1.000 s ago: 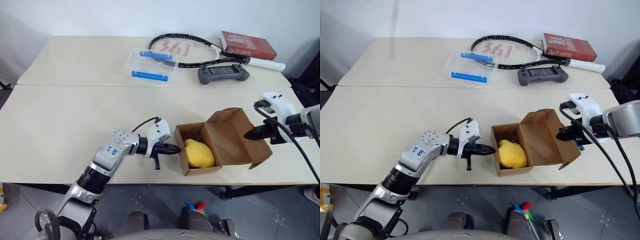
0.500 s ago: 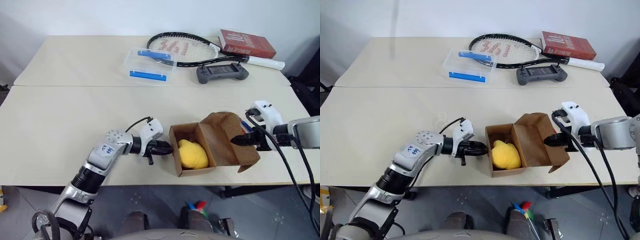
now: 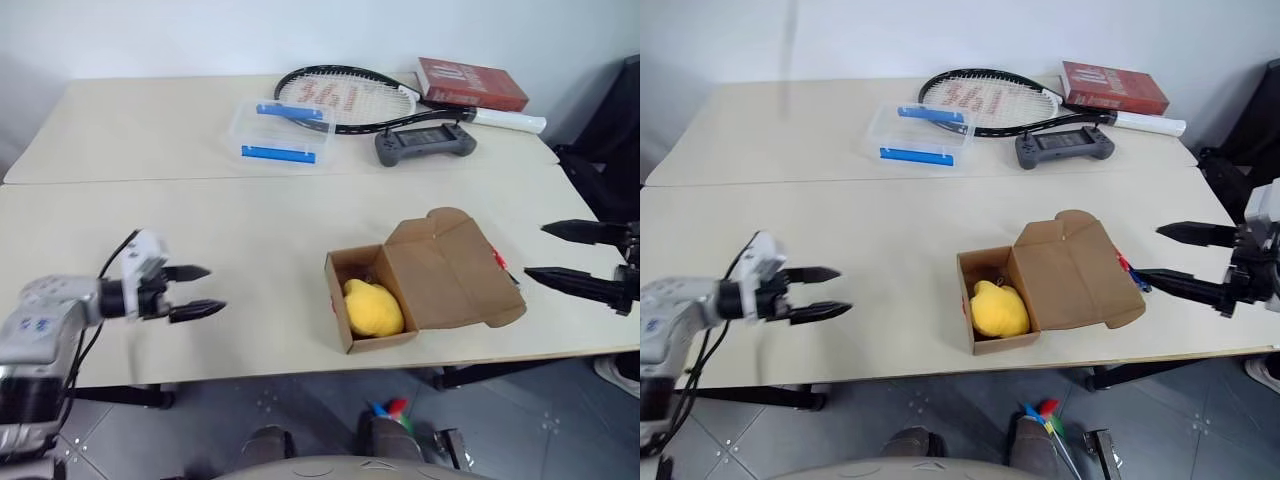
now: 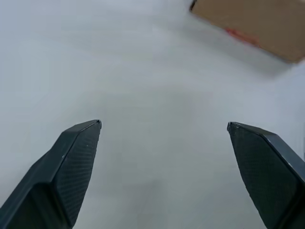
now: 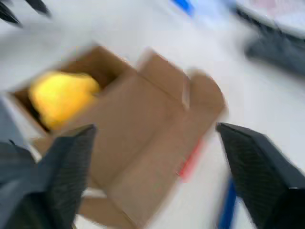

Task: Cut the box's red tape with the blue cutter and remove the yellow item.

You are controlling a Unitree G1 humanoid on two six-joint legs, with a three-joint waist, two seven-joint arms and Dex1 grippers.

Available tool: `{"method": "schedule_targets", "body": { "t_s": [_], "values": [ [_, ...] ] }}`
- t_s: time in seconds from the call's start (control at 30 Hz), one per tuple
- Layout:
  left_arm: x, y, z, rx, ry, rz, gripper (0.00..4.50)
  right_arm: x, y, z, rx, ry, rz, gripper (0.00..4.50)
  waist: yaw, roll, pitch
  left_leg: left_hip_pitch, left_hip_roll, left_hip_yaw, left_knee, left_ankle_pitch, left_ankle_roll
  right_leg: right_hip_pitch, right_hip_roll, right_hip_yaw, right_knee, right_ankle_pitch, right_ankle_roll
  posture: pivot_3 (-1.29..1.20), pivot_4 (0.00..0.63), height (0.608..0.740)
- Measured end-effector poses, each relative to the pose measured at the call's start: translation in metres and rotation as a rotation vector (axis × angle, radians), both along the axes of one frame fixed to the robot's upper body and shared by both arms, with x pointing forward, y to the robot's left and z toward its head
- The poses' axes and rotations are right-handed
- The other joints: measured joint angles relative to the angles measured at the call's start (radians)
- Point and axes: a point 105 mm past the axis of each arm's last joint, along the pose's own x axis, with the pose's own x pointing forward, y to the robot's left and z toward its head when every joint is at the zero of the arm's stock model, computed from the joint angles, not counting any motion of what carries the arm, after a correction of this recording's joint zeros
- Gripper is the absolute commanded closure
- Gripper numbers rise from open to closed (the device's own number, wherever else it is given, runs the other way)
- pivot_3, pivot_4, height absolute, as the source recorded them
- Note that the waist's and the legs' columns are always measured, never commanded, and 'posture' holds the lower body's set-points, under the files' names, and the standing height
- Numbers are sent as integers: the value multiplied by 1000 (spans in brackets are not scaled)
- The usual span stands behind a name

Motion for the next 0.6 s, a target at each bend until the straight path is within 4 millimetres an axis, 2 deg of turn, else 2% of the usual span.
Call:
{"method": "schedule_targets", "body": {
  "t_s": [0.1, 0.2, 0.3, 0.37, 0.43, 0.47, 0.5, 0.53, 0.6],
  "values": [
    [-24, 24, -8, -10, 26, 95, 0, -11, 21, -16, -48, -8, 150, 20, -1, 0, 0, 2, 2, 1, -1, -1, -2, 0, 1, 0, 1, 0, 0, 0, 150, 740],
    [-47, 38, -10, -13, 82, 173, 0, -13, 32, -24, -41, -52, 211, 20, 0, -1, 0, 2, 2, 2, 0, -2, -2, 0, 1, 0, 1, 0, -1, 0, 150, 740],
    [-64, 39, -5, -6, 162, 192, 0, -15, 38, -24, -48, -78, 236, 20, 7, 0, 1, 2, 3, 1, 0, -2, -2, 0, 1, 1, 2, -1, -2, 0, 150, 740],
    [-65, 30, 6, -5, 176, 161, 0, -15, 40, -22, -52, -94, 246, 20, 16, 0, 1, 3, 3, 1, 1, -2, -2, 0, 1, 0, 2, -2, -4, 0, 150, 740],
    [-54, 18, 25, -14, 151, 110, 0, -15, 39, -22, -54, -99, 238, 20, 26, 0, 1, 3, 3, 1, 1, -2, -2, 0, 1, 1, 4, -2, -5, 0, 150, 740],
    [-38, 4, 39, -21, 120, 53, 0, -17, 34, -22, -58, -103, 221, 20, 33, 0, 1, 3, 3, 1, 1, -2, -2, 1, 1, 0, 4, -2, -5, 0, 150, 740],
    [-15, -22, 63, -11, 46, -49, 0, -17, 28, -23, -64, -99, 190, 20, 61, 1, 2, 3, 0, -5, 4, -1, -2, 4, 1, 0, 3, -2, -5, 0, 150, 740],
    [-9, -38, 80, 11, -7, -119, 0, -16, 28, -22, -71, -104, 189, 20, 66, -1, 3, 3, 0, -5, 4, -1, -2, 4, 2, 0, 0, -2, -6, 0, 150, 740],
    [15, -108, 122, 27, -96, -388, 0, -26, 12, -26, -96, -41, 131, 20, 88, 0, 2, 4, -4, -8, 5, 0, 1, 11, 2, 2, 1, -1, -7, 0, 150, 740]
  ]
}}
